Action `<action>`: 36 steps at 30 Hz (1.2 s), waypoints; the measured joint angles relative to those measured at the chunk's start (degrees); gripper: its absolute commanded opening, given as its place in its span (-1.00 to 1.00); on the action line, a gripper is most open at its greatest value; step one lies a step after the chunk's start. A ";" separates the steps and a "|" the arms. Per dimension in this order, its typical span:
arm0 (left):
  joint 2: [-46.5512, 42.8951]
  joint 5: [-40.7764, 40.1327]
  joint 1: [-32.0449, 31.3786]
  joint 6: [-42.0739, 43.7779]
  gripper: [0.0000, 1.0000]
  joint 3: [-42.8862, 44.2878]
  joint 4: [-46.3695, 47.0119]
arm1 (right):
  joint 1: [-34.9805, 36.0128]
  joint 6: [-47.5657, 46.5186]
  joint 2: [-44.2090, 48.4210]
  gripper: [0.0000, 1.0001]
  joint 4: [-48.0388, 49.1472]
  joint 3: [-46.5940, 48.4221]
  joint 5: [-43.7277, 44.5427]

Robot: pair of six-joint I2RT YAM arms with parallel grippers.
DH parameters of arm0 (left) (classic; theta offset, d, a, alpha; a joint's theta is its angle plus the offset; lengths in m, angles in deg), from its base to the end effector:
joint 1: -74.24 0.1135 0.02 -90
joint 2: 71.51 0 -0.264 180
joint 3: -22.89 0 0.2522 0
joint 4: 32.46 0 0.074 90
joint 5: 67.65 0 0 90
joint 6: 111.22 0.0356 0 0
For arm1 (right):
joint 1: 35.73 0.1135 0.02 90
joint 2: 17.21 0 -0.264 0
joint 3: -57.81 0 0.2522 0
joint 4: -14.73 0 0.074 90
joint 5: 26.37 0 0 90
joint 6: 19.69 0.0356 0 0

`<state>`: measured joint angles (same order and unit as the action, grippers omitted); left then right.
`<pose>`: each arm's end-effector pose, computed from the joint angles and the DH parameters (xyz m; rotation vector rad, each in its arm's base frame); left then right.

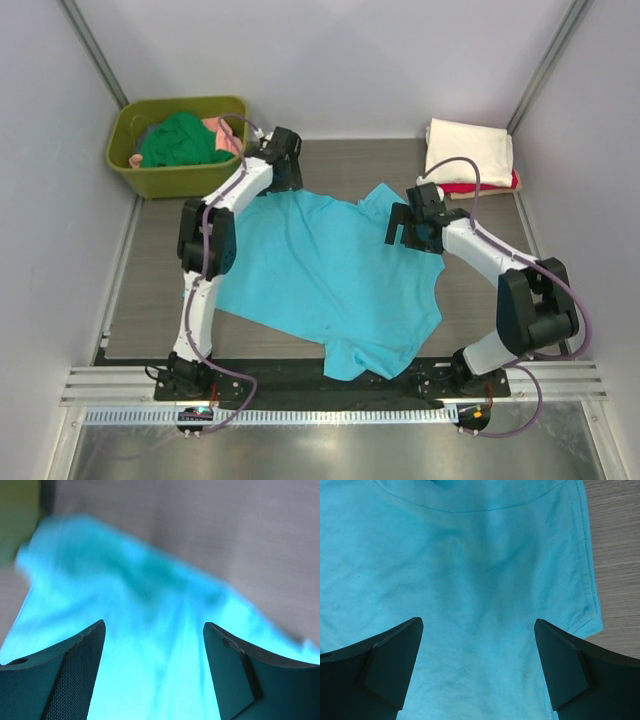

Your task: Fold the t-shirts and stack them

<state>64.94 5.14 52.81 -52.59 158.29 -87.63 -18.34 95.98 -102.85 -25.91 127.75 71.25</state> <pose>0.4912 -0.1815 0.2010 -0.3291 2.4662 0.0013 0.2908 0.0861 0.2175 0.2349 2.5349 0.1249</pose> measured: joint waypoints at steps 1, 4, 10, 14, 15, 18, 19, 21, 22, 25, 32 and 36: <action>-3.52 -0.22 -0.63 -0.04 0.61 -3.96 -0.57 | -0.15 0.09 -1.16 0.99 0.00 0.37 0.35; -17.49 -1.18 -2.60 -1.22 0.61 -19.15 -0.44 | -0.39 0.42 -4.37 0.99 0.44 1.57 1.05; -46.86 -4.42 -3.89 -5.31 0.63 -47.76 2.69 | -0.94 1.09 -15.26 0.99 2.14 6.69 1.18; -53.00 -4.57 -2.91 -7.65 0.62 -59.36 4.55 | -1.73 1.29 -22.51 0.99 1.60 14.58 1.90; -53.33 -4.28 -2.89 -8.02 0.62 -61.55 4.66 | -2.12 1.36 -24.44 0.99 1.49 17.07 1.88; -54.64 -3.30 -2.89 -8.94 0.63 -66.05 4.28 | -3.67 1.49 -31.85 0.99 0.20 27.52 1.81; -55.47 -3.15 -2.91 -8.98 0.65 -66.71 3.91 | -4.17 1.46 -34.88 0.99 -0.79 32.30 1.81; -58.01 -3.19 -2.91 -9.09 0.66 -67.04 3.30 | -5.07 1.38 -42.03 0.99 -2.29 43.74 1.49; -59.43 -3.32 -2.91 -9.11 0.66 -66.99 3.48 | -5.29 1.05 -45.59 0.99 -3.26 49.35 1.14; -62.51 -3.93 -2.58 -9.11 0.65 -66.36 3.50 | -5.90 -1.11 -57.31 0.99 -5.25 69.35 -1.16; -63.54 -4.20 -2.12 -9.60 0.64 -67.82 5.53 | -6.21 -4.81 -57.68 0.99 -9.40 72.63 -4.02; -65.20 -3.45 -2.12 -11.10 0.61 -72.83 7.50 | -6.21 -4.72 -44.89 0.99 -10.91 58.93 -1.53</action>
<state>-0.26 1.69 50.69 -63.70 85.47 -80.13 -24.55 91.26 -147.75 -36.81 186.68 69.72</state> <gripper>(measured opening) 0.815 0.996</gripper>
